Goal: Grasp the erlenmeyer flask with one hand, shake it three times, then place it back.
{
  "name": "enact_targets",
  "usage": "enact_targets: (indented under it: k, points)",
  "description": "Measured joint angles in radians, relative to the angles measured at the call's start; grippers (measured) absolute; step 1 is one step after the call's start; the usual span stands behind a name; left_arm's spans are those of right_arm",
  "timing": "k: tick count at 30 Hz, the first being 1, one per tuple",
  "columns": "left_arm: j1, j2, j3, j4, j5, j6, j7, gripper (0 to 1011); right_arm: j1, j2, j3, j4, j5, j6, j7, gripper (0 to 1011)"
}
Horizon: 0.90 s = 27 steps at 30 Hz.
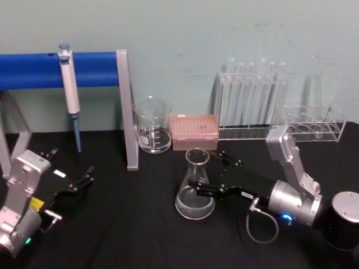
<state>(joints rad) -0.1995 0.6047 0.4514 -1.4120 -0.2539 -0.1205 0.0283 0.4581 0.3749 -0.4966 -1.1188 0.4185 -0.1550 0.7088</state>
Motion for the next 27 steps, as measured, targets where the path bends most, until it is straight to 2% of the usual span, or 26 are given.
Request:
enact_targets:
  k: [10, 16, 22, 27]
  points:
    - [0.000, 0.000, 0.000, 0.000, 0.000, 0.000, 0.000, 1001, -0.054, 0.072, 0.018, -0.082, 0.022, 0.034, 0.001, 1000]
    - [0.000, 0.000, 0.000, 0.000, 0.000, 0.000, 0.000, 1001, -0.079, 0.108, 0.036, -0.109, 0.034, 0.054, -0.015, 1000]
    - [0.000, 0.000, 0.000, 0.000, 0.000, 0.000, 0.000, 1001, -0.096, 0.122, 0.075, -0.108, 0.042, 0.071, -0.078, 1000]
    - [0.000, 0.000, 0.000, 0.000, 0.000, 0.000, 0.000, 1001, -0.098, 0.103, 0.119, -0.087, 0.030, 0.068, -0.167, 1000]
